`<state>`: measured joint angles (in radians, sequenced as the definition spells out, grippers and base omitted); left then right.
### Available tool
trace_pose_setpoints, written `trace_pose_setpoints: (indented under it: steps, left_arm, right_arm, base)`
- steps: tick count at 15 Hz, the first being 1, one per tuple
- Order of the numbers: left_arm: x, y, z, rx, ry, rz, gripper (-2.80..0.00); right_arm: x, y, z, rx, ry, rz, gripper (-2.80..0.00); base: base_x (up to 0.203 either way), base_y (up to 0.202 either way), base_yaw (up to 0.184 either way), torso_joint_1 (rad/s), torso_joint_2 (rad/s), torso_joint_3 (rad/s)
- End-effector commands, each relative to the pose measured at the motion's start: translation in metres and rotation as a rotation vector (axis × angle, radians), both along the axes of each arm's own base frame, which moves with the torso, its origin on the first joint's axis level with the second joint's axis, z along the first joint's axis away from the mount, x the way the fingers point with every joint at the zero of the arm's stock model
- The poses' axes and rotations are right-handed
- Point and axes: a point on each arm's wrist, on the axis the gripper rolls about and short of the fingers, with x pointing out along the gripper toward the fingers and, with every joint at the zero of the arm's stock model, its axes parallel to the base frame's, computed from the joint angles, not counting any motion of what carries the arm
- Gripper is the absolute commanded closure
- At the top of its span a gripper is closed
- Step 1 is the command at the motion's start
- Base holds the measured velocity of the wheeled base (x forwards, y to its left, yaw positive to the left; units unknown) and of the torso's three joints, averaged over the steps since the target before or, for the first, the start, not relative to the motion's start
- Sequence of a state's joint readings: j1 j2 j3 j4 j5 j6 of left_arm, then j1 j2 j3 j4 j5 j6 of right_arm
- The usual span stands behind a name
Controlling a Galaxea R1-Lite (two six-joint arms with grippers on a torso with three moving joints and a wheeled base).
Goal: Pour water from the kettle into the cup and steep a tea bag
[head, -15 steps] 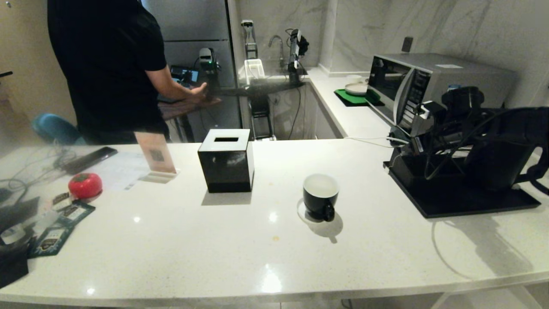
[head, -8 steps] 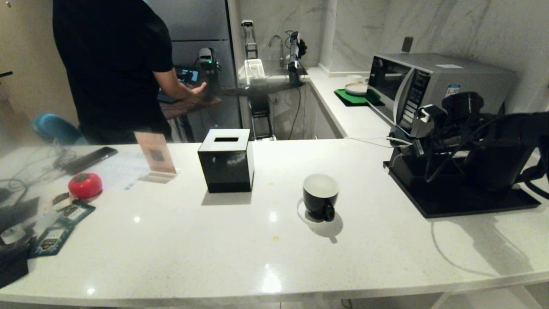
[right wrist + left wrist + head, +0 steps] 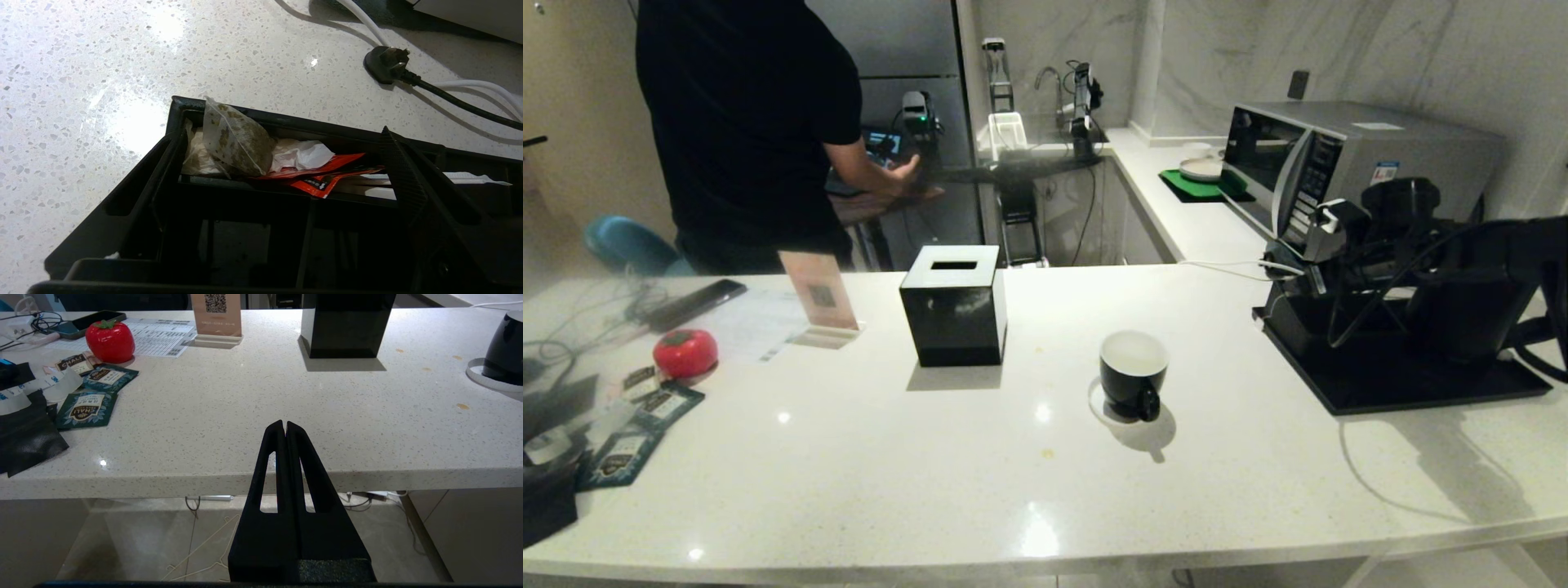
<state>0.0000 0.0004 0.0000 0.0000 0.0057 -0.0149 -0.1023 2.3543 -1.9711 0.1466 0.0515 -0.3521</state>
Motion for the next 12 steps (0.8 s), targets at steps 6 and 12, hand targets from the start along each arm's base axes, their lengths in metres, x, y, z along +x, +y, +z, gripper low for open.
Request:
trace_pose_setpoints:
  steps: [6,12]
  left_arm:
    - [0.0,0.0,0.0,0.0,0.0,0.0,0.0]
    - [0.0,0.0,0.0,0.0,0.0,0.0,0.0]
  right_arm:
    - [0.0029,-0.0005,-0.0037,-0.007,-0.009,0.002,-2.8]
    - [0.0081,-0.0011,-0.0098,-0.01,-0.031,0.002,-2.8]
  base:
    - [0.0,0.0,0.0,0.0,0.0,0.0]
    - [0.0,0.0,0.0,0.0,0.0,0.0]
